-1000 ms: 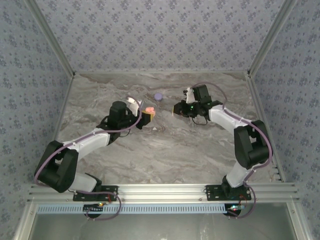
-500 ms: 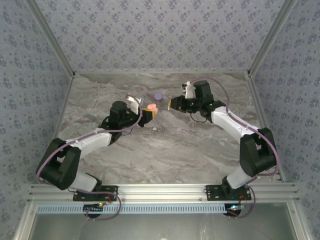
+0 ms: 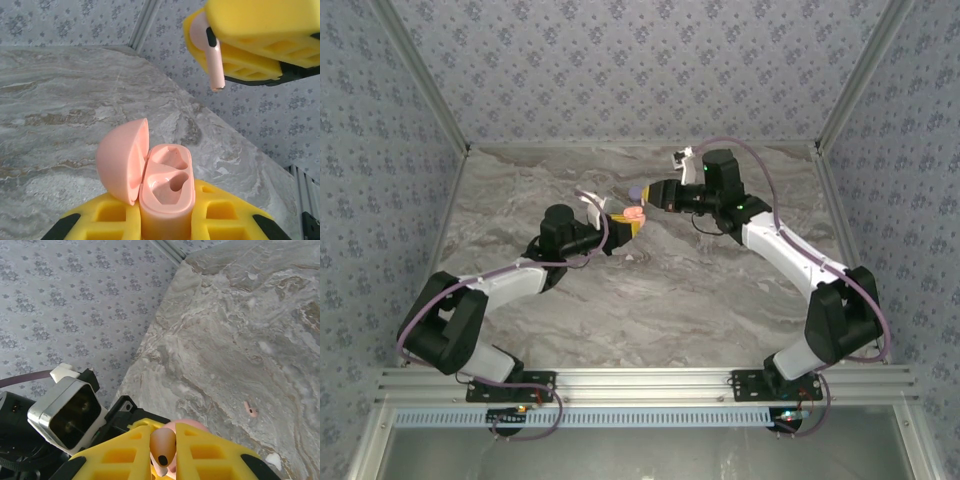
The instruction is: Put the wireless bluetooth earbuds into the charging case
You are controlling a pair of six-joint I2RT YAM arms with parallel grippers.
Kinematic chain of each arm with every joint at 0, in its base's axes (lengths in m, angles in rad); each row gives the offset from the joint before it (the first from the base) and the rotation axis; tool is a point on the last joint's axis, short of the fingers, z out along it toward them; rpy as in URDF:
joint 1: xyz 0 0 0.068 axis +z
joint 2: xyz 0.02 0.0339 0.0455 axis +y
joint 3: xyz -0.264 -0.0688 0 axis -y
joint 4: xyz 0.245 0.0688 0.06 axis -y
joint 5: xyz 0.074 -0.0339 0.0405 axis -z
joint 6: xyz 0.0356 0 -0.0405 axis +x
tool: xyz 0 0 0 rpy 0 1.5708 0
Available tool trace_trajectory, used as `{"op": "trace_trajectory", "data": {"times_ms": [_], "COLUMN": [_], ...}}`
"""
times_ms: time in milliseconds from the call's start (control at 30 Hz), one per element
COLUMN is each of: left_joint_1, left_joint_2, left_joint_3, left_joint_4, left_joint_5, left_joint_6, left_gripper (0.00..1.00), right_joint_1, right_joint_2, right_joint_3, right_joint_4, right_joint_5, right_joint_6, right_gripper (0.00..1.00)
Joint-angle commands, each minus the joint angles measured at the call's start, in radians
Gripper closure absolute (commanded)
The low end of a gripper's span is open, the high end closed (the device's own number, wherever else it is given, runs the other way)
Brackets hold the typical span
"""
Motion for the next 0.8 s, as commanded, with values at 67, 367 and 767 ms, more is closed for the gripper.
{"op": "trace_trajectory", "data": {"times_ms": [67, 367, 767], "left_joint_1": [-0.008, -0.011, -0.017], "left_joint_2": [0.001, -0.015, -0.035], "left_joint_3": [0.006, 0.015, 0.031], "left_joint_4": [0.109, 0.121, 0.103], "left_joint_5": [0.036, 0.038, 0.051], "left_joint_6": [-0.037, -0.058, -0.06], "left_gripper": [0.9, 0.9, 0.9], "right_joint_1": [0.016, 0.025, 0.033], "right_joint_2": [-0.034, -0.036, -0.027], "right_joint_3": [0.034, 0.038, 0.047], "right_joint_4": [0.011, -0.003, -0.021], "right_joint_5": [0.017, 0.014, 0.01], "right_joint_6": [-0.024, -0.047, -0.068], "right_gripper": [0.82, 0.82, 0.82]}}
